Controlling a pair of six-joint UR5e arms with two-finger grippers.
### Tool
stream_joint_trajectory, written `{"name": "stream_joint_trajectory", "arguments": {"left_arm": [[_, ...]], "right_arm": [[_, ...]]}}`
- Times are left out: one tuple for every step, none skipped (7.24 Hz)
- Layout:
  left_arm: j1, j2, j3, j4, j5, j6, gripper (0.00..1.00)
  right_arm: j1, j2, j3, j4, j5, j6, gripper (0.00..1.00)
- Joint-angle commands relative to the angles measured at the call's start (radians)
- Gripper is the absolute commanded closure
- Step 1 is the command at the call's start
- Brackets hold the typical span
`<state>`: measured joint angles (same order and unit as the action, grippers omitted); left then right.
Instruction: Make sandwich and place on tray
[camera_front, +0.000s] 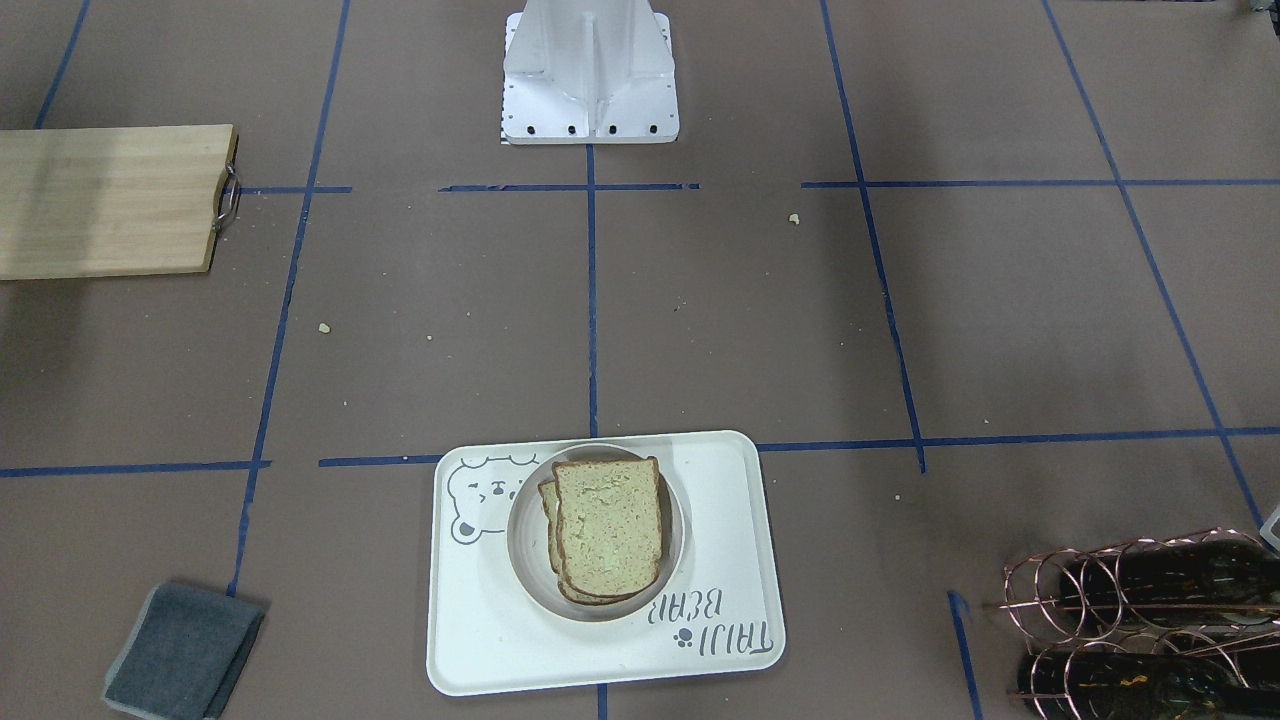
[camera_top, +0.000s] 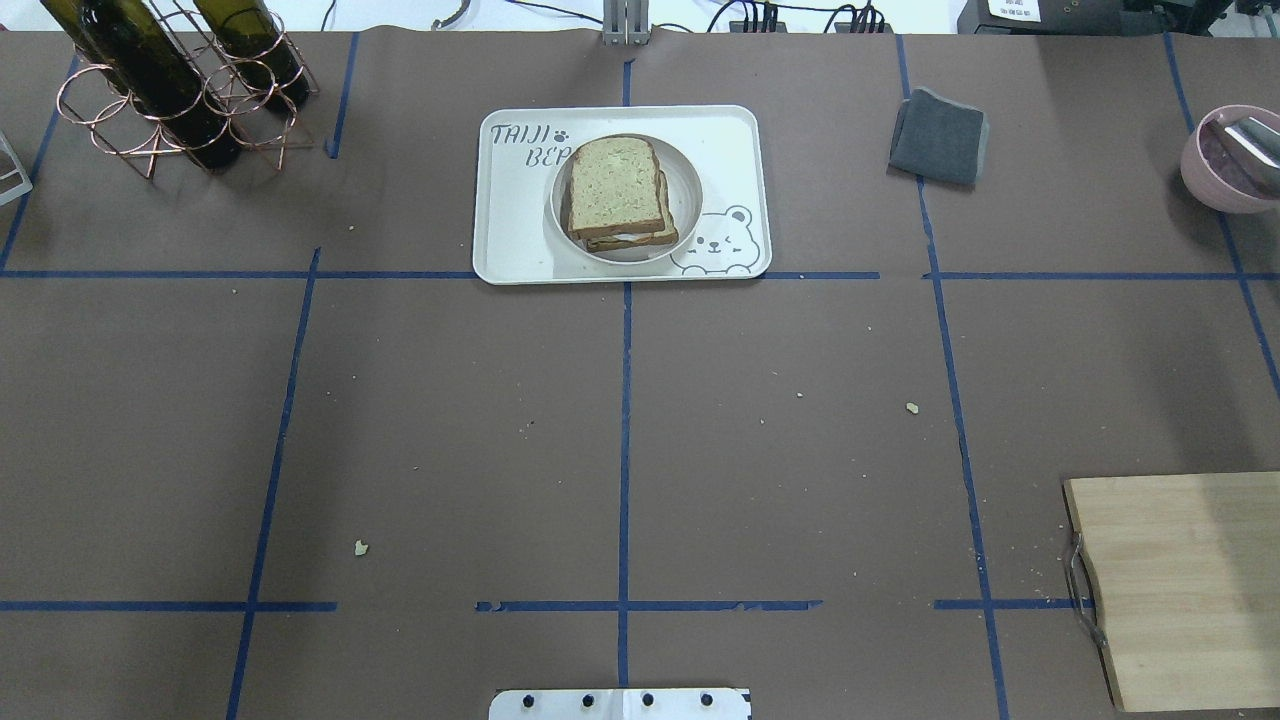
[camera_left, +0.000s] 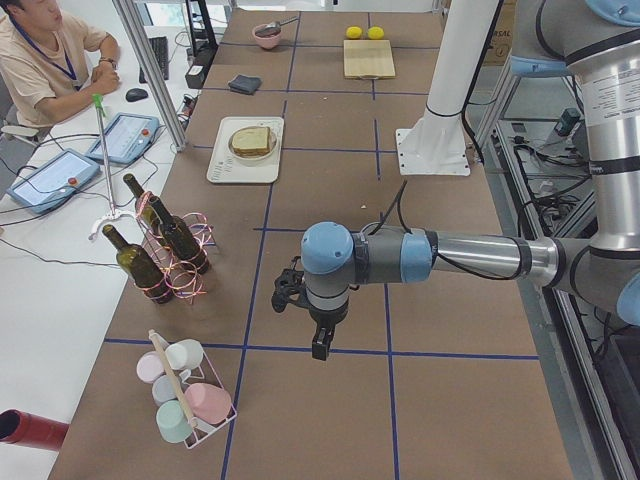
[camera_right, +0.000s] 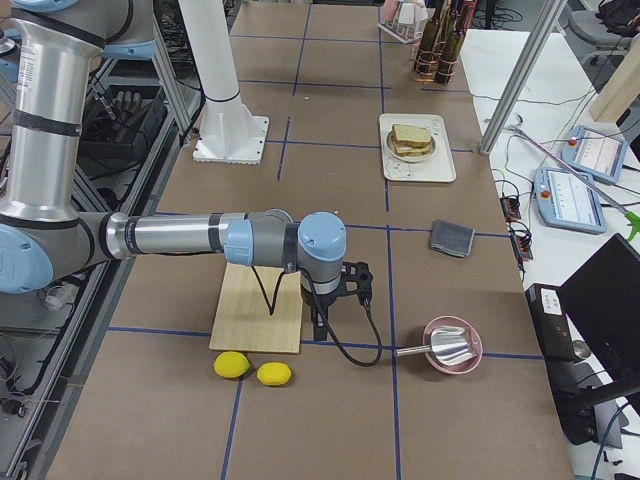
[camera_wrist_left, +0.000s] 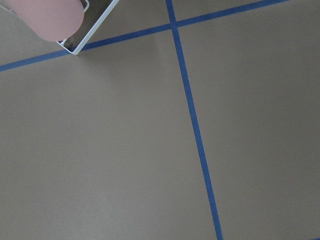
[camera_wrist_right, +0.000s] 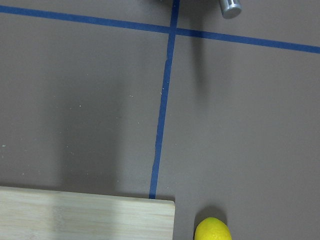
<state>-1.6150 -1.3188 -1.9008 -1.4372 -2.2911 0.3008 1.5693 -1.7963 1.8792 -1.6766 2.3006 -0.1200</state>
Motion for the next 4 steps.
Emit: {"name": "stream_joint_trajectory", "arguments": {"left_arm": [[-0.002,-0.002,0.029,0.001,0.01,0.001,0.0],[-0.003,-0.004,0.013,0.001,0.012,0.001,0.0],[-0.003,-0.013,0.008,-0.002,0.012,0.001,0.0],[-0.003,-0.013,-0.003,0.0,0.01,0.003,0.0]], "right_arm": [[0.0,-0.006,0.0,0.0,-0.001,-0.001,0.0],[0.0,-0.008,0.0,0.0,-0.001,-0.001,0.0],[0.0,-0.008,-0.002,0.0,-0.003,-0.004,0.0],[0.0,-0.014,-0.003,0.0,-0.003,-0.004,0.0]]}}
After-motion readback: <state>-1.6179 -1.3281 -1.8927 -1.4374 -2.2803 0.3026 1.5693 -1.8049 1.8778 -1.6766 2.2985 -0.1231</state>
